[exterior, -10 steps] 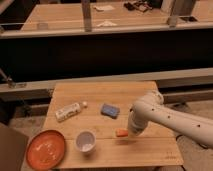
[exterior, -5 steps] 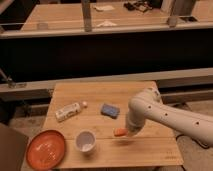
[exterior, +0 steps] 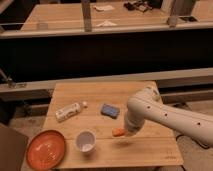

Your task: Place the pepper in the ceramic cup

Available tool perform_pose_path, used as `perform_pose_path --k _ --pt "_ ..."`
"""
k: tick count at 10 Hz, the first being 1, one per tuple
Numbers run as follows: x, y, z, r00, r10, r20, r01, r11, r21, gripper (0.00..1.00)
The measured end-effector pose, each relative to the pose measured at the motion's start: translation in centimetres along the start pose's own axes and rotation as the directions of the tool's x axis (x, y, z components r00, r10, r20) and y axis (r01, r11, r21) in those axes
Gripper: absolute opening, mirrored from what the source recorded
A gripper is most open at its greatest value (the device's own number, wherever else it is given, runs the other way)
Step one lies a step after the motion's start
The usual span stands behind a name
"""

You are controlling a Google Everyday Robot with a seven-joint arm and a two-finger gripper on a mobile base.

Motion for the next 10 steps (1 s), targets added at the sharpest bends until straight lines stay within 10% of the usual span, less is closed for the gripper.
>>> perform_pose_path --k 10 --pt "-4.5 -0.2 -3.4 0.999 -0.035 -0.031 0.036 0.999 0.021 0.01"
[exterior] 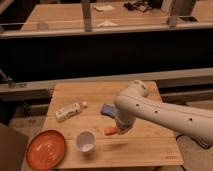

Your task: Place the pepper in the ceramic cup

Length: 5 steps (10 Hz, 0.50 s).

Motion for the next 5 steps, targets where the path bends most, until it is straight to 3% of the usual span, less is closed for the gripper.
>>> perform_pose_path --k 5 --pt "-2.6 -0.5 -0.9 1.000 -0.020 0.009 0.019 1.000 0.010 0.01"
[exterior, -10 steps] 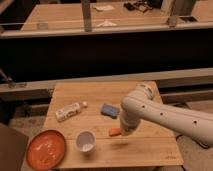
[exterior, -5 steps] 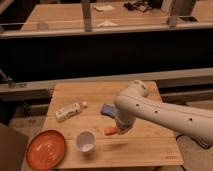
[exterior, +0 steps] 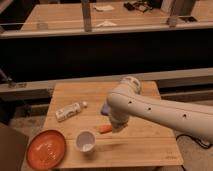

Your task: Place the pepper in the ceramic cup

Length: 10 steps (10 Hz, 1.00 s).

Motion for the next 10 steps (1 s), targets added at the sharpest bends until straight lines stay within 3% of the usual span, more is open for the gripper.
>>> perform_pose_path --k 5,10 --pt "-2.5 -0.3 -0.5 0.999 -0.040 0.036 0.040 0.999 -0.006 0.01" --pt "-3.6 0.1 -0.9 0.995 -0.064 0.072 0.067 0.997 -0.028 0.01"
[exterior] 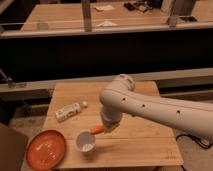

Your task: Place the pepper in the ceramic cup

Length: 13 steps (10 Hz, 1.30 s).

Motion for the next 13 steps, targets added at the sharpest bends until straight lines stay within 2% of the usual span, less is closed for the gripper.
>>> perform_pose_path --k 13 --pt "-2.3 -0.2 0.9 0.997 -0.072 0.033 0.073 0.996 -0.051 0.01"
